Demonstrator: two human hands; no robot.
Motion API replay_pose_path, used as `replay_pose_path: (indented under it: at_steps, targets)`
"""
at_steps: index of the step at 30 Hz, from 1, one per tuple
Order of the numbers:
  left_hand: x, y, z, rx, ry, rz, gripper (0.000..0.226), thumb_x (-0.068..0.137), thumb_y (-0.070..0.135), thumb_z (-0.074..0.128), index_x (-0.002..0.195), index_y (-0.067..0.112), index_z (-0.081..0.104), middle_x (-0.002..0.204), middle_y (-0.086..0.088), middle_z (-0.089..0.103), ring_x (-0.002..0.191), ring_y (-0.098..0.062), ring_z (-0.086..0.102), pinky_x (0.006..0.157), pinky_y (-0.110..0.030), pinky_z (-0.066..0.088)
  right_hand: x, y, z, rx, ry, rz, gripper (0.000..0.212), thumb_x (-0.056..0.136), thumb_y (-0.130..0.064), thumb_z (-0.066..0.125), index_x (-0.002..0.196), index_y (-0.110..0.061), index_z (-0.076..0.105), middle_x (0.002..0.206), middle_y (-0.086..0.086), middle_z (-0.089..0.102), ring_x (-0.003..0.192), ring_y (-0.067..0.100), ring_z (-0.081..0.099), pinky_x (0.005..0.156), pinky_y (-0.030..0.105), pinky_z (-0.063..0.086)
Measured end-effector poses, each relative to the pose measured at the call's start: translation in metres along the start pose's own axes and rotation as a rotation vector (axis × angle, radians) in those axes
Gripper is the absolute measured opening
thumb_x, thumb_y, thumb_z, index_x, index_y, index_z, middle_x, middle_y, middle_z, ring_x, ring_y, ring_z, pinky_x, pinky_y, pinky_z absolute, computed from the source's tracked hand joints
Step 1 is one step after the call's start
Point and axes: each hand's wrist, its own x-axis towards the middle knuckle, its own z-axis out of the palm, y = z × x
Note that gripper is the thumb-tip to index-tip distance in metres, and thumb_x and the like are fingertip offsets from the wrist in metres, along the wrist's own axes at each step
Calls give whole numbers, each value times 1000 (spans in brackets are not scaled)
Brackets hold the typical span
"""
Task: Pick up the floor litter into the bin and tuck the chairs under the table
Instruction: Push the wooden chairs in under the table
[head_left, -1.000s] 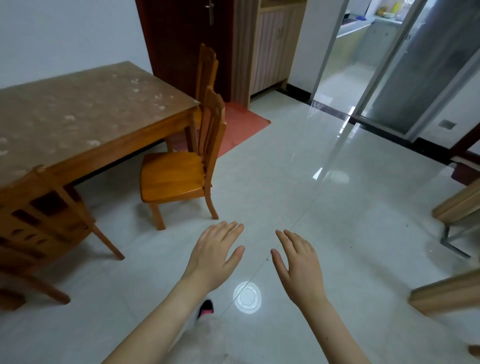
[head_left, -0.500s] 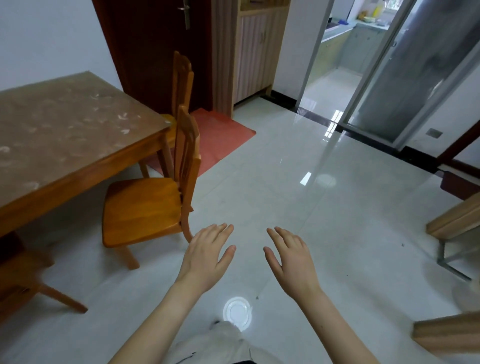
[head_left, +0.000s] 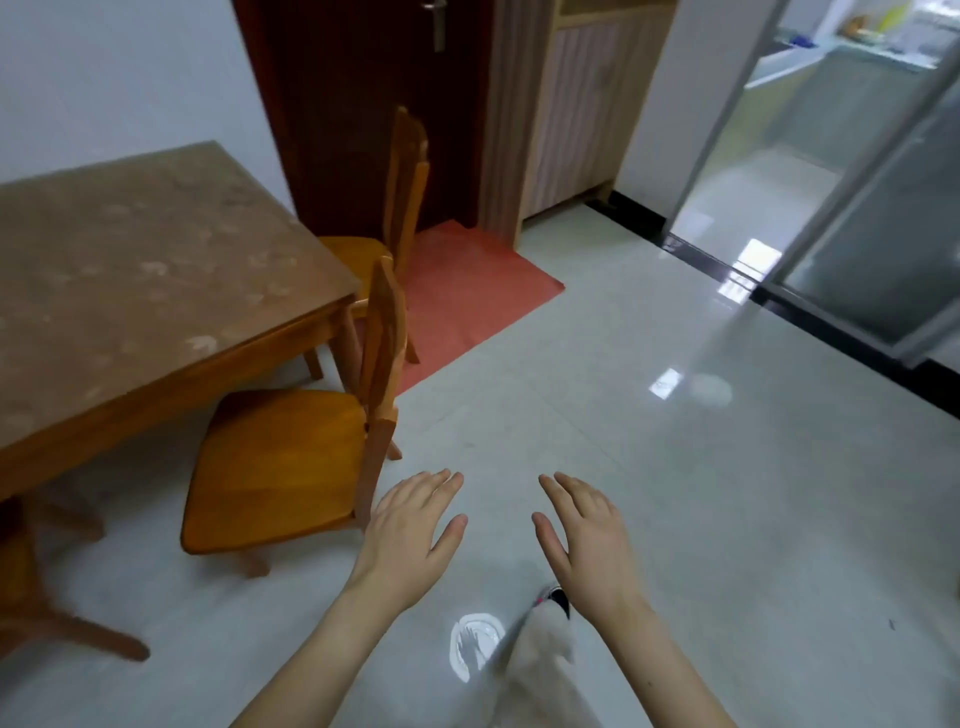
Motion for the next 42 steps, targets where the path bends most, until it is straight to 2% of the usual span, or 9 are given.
replay_pose_path:
  at_steps: [5, 11, 16, 21, 26, 30, 33, 39, 42]
  targets:
    - [80, 10, 6, 9, 129, -149, 57, 94, 52, 28, 138, 23, 49, 139, 5, 52, 131, -16, 43, 109, -39, 35, 116, 48, -1, 51, -91, -157, 51, 98, -45, 35, 136, -16, 56, 136, 6, 58, 125, 26, 52, 105, 44, 42]
    - [160, 19, -18, 34, 339, -423, 52, 95, 49, 31, 137, 24, 49, 138, 6, 52, 133, -13, 40, 108, -33, 34, 255, 61, -14, 106, -146, -479, 49, 97, -40, 38, 133, -13, 57, 132, 8, 60, 122, 26, 54, 103, 45, 44]
    - [181, 1, -13, 19, 370, -601, 56, 96, 54, 24, 136, 24, 50, 134, 6, 55, 130, -14, 44, 105, -40, 41, 330, 48, 15, 157, -230, -654, 49, 98, -39, 39, 133, -11, 58, 132, 9, 60, 122, 26, 53, 105, 44, 43]
    - [189, -28, 0, 19, 423, -753, 60, 97, 57, 24, 131, 20, 56, 129, -1, 61, 121, -24, 54, 100, -45, 46, 379, 25, 69, 148, -376, -799, 49, 98, -40, 38, 132, -12, 58, 132, 8, 61, 123, 26, 54, 105, 45, 44]
    - [220, -67, 2, -12, 457, -805, 59, 96, 62, 28, 131, 23, 56, 126, 2, 63, 113, -21, 58, 94, -44, 51, 441, -12, 106, 142, -478, -970, 47, 97, -45, 43, 134, -18, 55, 131, 2, 60, 121, 22, 53, 105, 41, 42]
    - [246, -89, -8, -15, 483, -799, 58, 95, 62, 29, 132, 25, 54, 123, 3, 63, 109, -18, 59, 92, -38, 51, 488, -37, 128, 30, -609, -1161, 61, 92, -62, 45, 141, -26, 50, 144, -2, 51, 138, 22, 39, 118, 43, 24]
    - [261, -102, -16, 5, 489, -810, 56, 95, 61, 32, 130, 24, 54, 122, 4, 63, 108, -17, 59, 92, -32, 49, 519, -52, 145, -57, -699, -1275, 69, 87, -71, 44, 143, -31, 46, 149, -6, 45, 143, 21, 32, 119, 41, 15]
    - [283, -98, -3, 32, 447, -941, 65, 92, 69, 25, 133, 26, 51, 125, 3, 62, 109, -18, 60, 94, -36, 49, 564, -59, 169, -88, -829, -1471, 70, 87, -74, 39, 142, -31, 46, 148, -5, 47, 142, 19, 33, 121, 43, 17]
    - [298, -82, 10, -5, 413, -1046, 64, 90, 69, 23, 133, 29, 48, 126, 7, 59, 112, -16, 56, 98, -31, 44, 580, -56, 179, -80, -865, -1569, 62, 90, -70, 41, 139, -32, 51, 140, -6, 54, 136, 17, 42, 119, 45, 23]
